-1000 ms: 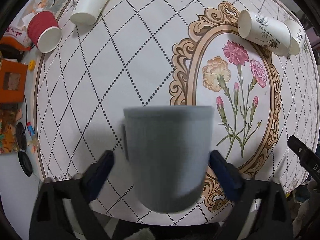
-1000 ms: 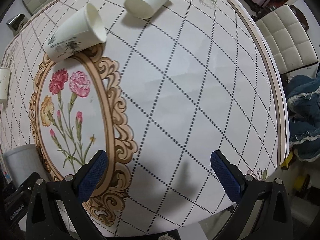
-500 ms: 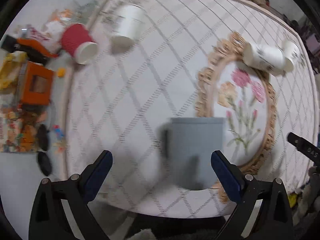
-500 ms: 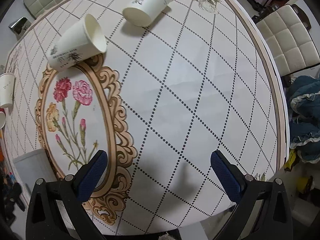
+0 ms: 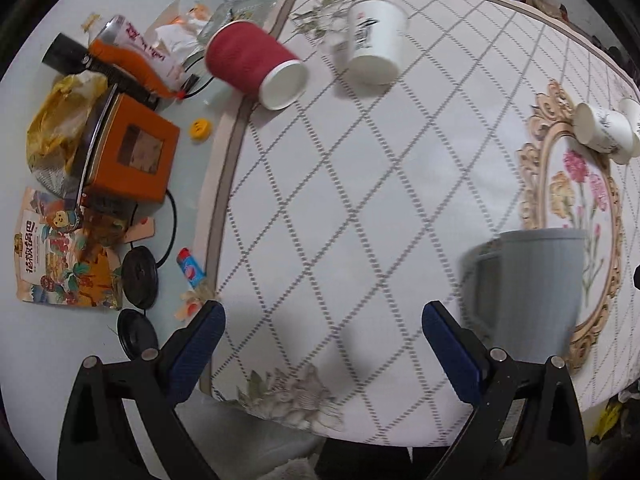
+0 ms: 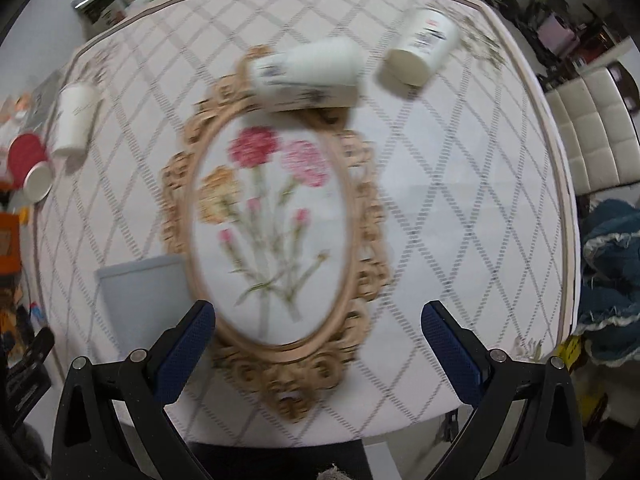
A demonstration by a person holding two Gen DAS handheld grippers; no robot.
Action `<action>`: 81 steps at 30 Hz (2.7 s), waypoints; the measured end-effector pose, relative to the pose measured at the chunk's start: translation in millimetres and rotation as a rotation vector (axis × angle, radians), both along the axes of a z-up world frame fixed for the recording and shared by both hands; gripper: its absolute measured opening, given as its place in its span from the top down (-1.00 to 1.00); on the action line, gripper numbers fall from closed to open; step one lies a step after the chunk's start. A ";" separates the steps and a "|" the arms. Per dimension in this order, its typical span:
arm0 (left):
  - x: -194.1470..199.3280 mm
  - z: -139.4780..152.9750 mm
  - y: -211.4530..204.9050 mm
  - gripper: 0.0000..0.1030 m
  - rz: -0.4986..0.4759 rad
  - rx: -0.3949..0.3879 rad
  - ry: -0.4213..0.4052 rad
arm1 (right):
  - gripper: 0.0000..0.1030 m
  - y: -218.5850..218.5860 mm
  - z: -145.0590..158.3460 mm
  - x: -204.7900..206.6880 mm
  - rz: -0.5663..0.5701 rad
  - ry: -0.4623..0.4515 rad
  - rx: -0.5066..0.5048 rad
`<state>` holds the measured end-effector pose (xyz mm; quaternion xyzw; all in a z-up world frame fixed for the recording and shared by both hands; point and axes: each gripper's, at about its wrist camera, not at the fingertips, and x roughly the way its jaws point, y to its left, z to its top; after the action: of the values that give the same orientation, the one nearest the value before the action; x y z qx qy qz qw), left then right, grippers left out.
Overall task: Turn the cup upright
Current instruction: 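Grasp the grey mug with the right gripper while the left gripper releases it, then lower the grey mug upright onto the floral oval and open the right gripper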
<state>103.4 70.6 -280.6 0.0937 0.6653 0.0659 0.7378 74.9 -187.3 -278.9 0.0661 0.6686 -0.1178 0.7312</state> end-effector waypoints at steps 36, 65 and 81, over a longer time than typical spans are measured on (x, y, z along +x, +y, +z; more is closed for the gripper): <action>-3.7 -51.4 53.9 -0.98 0.000 -0.077 0.100 | -0.61 125.1 -53.2 29.4 0.110 0.084 0.145; 49.9 -69.1 3.4 -0.98 -0.054 -0.081 0.074 | -0.61 90.0 -30.0 27.3 0.072 -0.545 -0.061; -12.6 3.8 -12.3 -0.98 -0.145 -0.134 -0.032 | -0.95 70.4 12.6 -44.5 -0.009 -0.453 -0.127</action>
<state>90.8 58.3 -276.7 0.0911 0.6476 -0.0309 0.7559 30.5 -116.9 -266.3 0.0475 0.4784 -0.1451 0.8648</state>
